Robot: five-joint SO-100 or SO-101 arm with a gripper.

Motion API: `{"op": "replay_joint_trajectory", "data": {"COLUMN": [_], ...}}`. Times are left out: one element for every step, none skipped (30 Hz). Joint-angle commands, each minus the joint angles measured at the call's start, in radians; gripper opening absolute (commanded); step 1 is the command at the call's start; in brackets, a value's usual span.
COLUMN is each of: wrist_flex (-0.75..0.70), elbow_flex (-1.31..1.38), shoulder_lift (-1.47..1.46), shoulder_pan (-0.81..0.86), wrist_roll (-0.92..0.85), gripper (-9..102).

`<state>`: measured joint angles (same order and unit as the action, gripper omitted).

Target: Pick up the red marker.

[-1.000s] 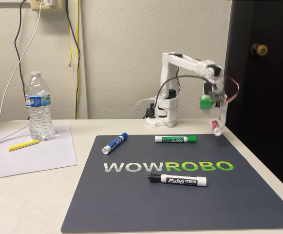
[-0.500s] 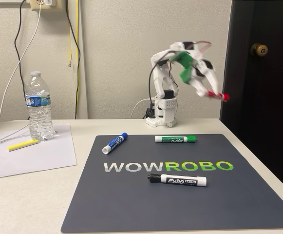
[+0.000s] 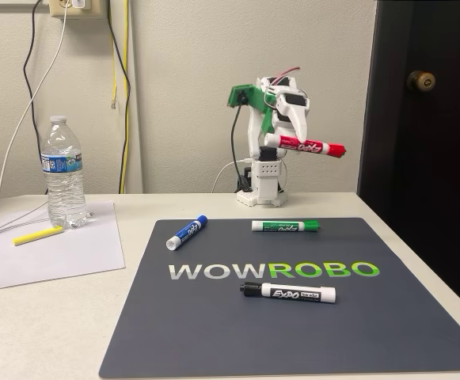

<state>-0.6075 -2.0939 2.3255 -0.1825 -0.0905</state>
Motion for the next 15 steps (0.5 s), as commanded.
{"op": "replay_joint_trajectory", "data": {"wrist_flex": [0.075, 0.091, 0.104, 0.118, 0.132, 0.143, 0.147, 0.149, 0.149, 0.146, 0.146, 0.147, 0.147, 0.147, 0.146], "elbow_flex": [-0.025, -0.044, -0.067, -0.095, -0.118, -0.141, -0.158, -0.169, -0.175, -0.178, -0.178, -0.178, -0.178, -0.178, -0.179], "shoulder_lift": [0.057, 0.071, 0.089, 0.11, 0.129, 0.147, 0.161, 0.173, 0.178, 0.181, 0.181, 0.181, 0.181, 0.181, 0.181], "shoulder_pan": [0.014, 0.015, 0.017, 0.017, 0.017, 0.017, 0.017, 0.017, 0.018, 0.018, 0.018, 0.018, 0.018, 0.018, 0.018], "wrist_roll": [0.044, 0.054, 0.057, 0.058, 0.064, 0.064, 0.064, 0.064, 0.064, 0.064, 0.064, 0.064, 0.064, 0.064, 0.064], "gripper": [3, 3, 3, 3, 3, 3, 3, 3, 3, 3, 3, 3, 3, 3, 3]}}
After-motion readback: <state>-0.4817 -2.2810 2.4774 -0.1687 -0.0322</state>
